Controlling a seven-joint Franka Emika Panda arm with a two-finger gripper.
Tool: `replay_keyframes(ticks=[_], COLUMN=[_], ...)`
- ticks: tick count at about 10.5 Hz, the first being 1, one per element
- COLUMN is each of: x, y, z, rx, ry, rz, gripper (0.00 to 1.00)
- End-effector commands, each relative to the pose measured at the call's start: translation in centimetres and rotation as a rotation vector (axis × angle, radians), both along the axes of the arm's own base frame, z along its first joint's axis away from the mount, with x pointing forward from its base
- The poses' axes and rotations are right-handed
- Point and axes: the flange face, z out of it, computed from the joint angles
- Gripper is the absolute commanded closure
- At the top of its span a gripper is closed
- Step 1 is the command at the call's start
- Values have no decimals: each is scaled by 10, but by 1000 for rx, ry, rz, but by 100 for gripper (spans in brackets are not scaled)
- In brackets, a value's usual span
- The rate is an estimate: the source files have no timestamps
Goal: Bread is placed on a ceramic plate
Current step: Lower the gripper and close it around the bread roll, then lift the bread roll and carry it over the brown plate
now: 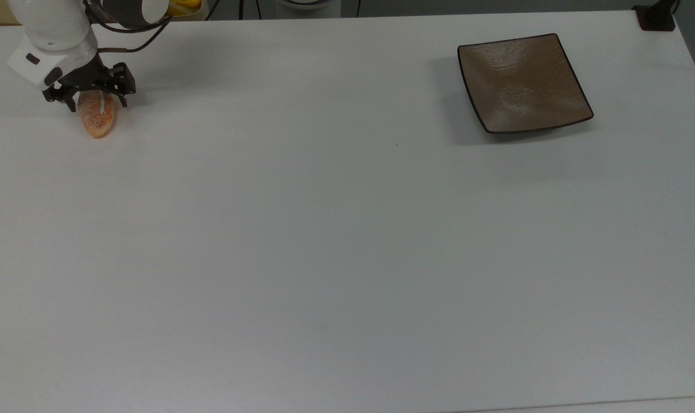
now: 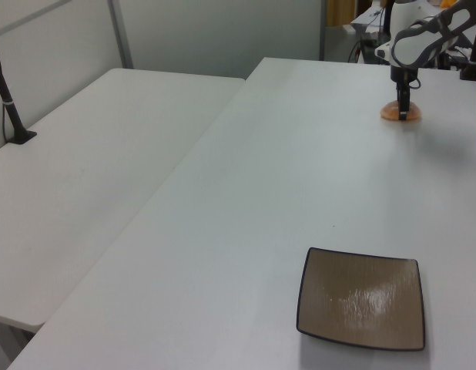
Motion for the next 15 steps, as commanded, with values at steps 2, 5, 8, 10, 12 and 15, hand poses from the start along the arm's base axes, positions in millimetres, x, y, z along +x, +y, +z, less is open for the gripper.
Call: replay_keyframes(ticks=[2,5,8,10,12,15], x=[-7,-7,-8,-11,-14,-11], y=[-1,-1,-1,3,12,46], z=[-3,-3,6,25,58,133], rx=[-14,-14,-13,2,16,57], ry=[-4,-4,-5,13,22,47], rz=[29,27,20,16,6,26], gripper=[34,69,97,100,100,100])
